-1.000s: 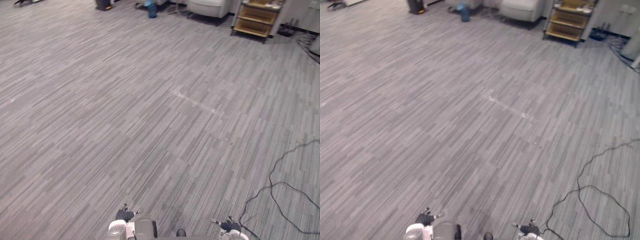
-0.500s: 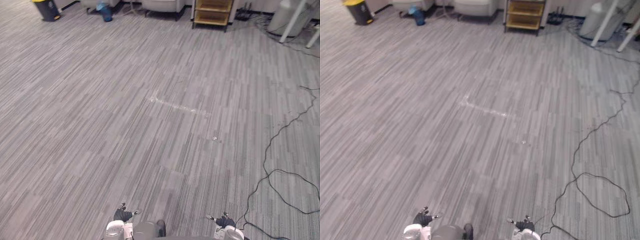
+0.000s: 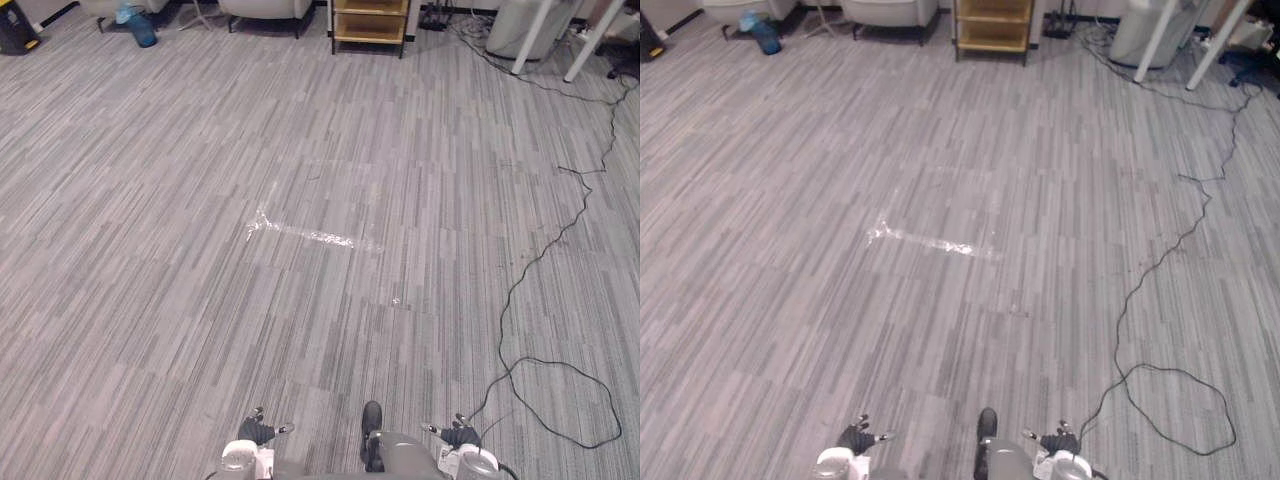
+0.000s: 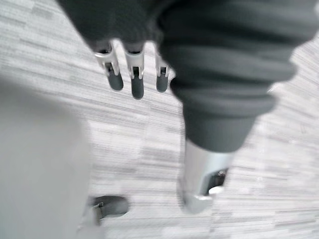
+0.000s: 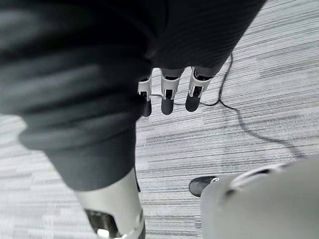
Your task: Pick up cushions and gather them together orderly.
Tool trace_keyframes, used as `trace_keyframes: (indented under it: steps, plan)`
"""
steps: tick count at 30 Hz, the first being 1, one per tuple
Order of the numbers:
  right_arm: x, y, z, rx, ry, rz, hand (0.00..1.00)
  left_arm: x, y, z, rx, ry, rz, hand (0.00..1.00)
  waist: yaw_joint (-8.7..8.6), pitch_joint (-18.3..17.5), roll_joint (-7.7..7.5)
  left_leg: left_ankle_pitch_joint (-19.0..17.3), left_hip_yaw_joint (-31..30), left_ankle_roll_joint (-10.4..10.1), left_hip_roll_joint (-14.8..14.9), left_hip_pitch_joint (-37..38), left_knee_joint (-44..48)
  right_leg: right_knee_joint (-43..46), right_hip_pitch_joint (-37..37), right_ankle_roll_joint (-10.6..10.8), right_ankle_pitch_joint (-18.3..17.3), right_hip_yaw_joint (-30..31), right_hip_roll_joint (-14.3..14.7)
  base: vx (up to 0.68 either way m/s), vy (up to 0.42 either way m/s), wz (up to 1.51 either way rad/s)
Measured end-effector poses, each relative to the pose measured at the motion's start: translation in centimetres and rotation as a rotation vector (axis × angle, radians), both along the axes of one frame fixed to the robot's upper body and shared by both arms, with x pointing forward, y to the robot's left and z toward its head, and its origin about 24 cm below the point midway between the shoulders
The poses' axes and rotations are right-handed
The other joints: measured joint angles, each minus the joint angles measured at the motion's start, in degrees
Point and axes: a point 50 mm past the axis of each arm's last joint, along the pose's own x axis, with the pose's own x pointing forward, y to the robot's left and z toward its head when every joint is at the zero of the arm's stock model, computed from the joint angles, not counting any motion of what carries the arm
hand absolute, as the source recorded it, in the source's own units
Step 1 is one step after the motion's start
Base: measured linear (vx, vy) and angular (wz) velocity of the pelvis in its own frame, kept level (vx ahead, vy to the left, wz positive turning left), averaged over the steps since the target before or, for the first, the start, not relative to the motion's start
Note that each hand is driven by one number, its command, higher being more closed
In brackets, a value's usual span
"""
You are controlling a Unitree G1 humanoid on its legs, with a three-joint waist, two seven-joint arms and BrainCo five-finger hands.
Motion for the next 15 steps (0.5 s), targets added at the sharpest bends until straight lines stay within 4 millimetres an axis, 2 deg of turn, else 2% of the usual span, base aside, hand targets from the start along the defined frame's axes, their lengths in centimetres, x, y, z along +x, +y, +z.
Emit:
trace_keyframes:
  steps: [1,3,4,5,6,7,8,10,11,12,13,14,15]
  plan:
    - [-0.1,-0.2,0.0,-0.007,0.002,-0.006,0.0,0.2,0.0,0.1,-0.001,-0.013,0.001,0.0,0.12,0.0,0.03,-0.9,1.6,0.6,-1.1,-3.0,-3.1,-1.7,3.0,0.3,-1.1,0.7,-0.1,0.42,-0.032,-0.15]
    - [0.4,-0.3,0.2,-0.016,-0.014,-0.006,0.0,0.4,-0.3,0.2,-0.006,-0.02,-0.01,0.0,0.8,-0.1,0.23,0.0,2.1,1.0,-4.5,-5.0,-18.3,-4.9,6.0,1.2,-1.8,1.9,-0.9,0.41,0.024,-0.21]
    - [0.6,-0.4,0.3,-0.016,-0.018,-0.006,0.0,0.5,-0.4,0.2,-0.011,-0.027,-0.011,0.0,1.44,-0.1,0.33,2.8,1.9,1.2,-6.1,-5.8,-27.3,-6.1,7.4,1.6,-2.1,2.7,-1.4,0.31,0.067,-0.23]
    - [0.6,-0.4,0.3,-0.014,-0.022,-0.021,0.0,0.7,-0.4,0.4,-0.014,-0.044,-0.007,0.0,2.54,-0.2,0.26,9.1,1.4,1.1,-7.8,-6.4,-34.7,-7.4,8.4,2.2,-2.6,3.4,-2.0,0.42,0.11,-0.28]
    - [0.7,-0.6,0.3,-0.015,-0.026,-0.031,0.0,0.8,-0.6,0.4,-0.021,-0.051,0.003,0.0,3.18,-0.4,0.17,13.5,1.4,1.2,-8.8,-6.5,-38.4,-8.1,9.4,2.9,-3.1,4.4,-2.3,0.36,0.099,-0.26]
    - [0.7,-0.5,0.4,-0.014,-0.028,-0.032,0.0,0.8,-0.7,0.4,-0.025,-0.052,0.007,0.0,3.55,-0.5,0.31,15.9,1.3,2.1,-9.1,-6.3,-39.1,-8.5,9.9,3.7,-3.6,4.8,-2.4,0.58,0.161,-0.19]
    - [0.7,-0.1,0.2,-0.002,-0.026,-0.032,0.0,0.8,-0.5,0.4,-0.025,-0.051,0.013,0.0,3.86,-1.5,0.05,17.7,1.8,6.7,-10.2,-5.3,-38.6,-7.3,10.0,6.1,-5.1,5.5,-3.7,0.51,0.127,-0.13]
    - [0.8,0.4,0.2,0.01,-0.033,-0.023,0.0,0.8,-0.4,0.4,-0.042,-0.056,0.041,0.0,4.38,-1.6,-0.91,15.0,3.7,7.9,-10.8,-4.3,-37.2,-4.0,10.0,8.2,-6.4,7.0,-5.1,0.57,0.143,-0.23]
    - [0.8,0.9,0.3,0.016,-0.05,-0.017,0.0,0.8,-0.4,0.5,-0.041,-0.056,0.04,0.0,5.18,-1.6,-1.55,13.1,4.6,8.5,-11.3,-1.1,-37.5,3.0,9.2,11.2,-8.3,8.2,-5.9,0.58,0.16,-0.35]
    - [0.7,1.2,0.3,0.02,-0.059,-0.011,0.0,0.6,-0.4,0.4,-0.044,-0.05,0.038,0.0,5.11,-1.6,-1.67,10.3,4.6,8.4,-11.3,2.6,-37.8,15.0,6.2,13.8,-9.7,8.3,-6.1,0.38,0.102,-0.31]
    - [0.6,1.3,0.3,0.02,-0.061,-0.005,0.0,0.5,-0.4,0.4,-0.043,-0.049,0.038,0.0,4.94,-1.6,-1.93,9.3,4.6,8.5,-11.5,4.1,-38.1,21.4,4.2,14.7,-9.6,8.3,-6.3,0.46,0.096,-0.14]
    - [-0.1,1.6,0.2,0.024,-0.055,0.006,0.0,0.4,0.0,0.3,-0.032,-0.038,0.032,0.0,4.26,-1.8,-3.14,7.0,4.4,8.9,-12.4,8.5,-38.4,38.0,-2.3,16.2,-9.1,7.4,-8.1,0.48,0.069,0.07]
    - [-0.3,1.6,0.3,0.023,-0.064,0.001,0.0,0.0,0.2,0.2,-0.028,-0.023,0.033,0.0,3.36,-2.4,-3.6,5.6,3.7,8.8,-12.7,11.3,-38.6,45.2,-5.7,15.2,-9.6,6.3,-9.0,0.58,0.078,0.16]
